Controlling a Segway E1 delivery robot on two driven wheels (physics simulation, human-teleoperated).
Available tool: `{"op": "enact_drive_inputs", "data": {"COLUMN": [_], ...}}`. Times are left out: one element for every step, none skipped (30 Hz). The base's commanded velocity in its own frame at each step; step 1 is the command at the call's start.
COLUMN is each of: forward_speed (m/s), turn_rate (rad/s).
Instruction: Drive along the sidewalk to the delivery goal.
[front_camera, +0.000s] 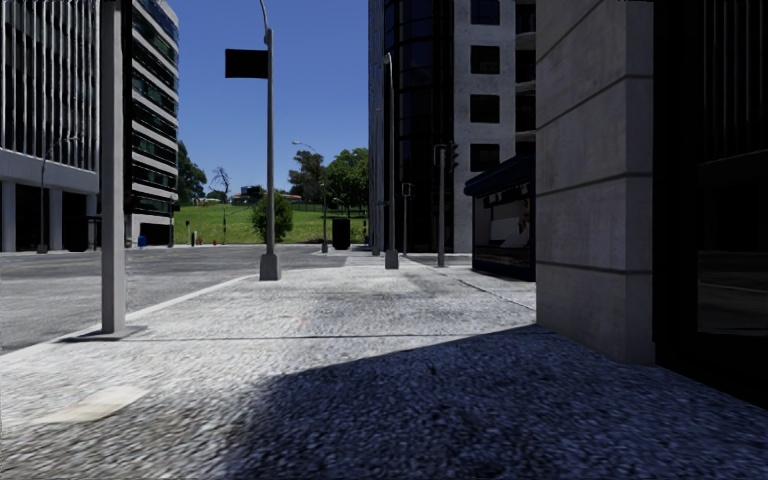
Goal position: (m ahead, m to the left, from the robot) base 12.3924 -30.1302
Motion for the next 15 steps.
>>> {"op": "enact_drive_inputs", "data": {"forward_speed": [2.00, 2.00, 2.00, 2.00, 2.00, 2.00, 2.00, 2.00, 2.00, 2.00, 2.00, 2.00, 2.00, 2.00, 2.00], "turn_rate": [0.00, 0.00, 0.00, 0.00, 0.00, 0.00, 0.00, 0.00, 0.00, 0.00, 0.00, 0.00, 0.00, 0.00, 0.00]}}
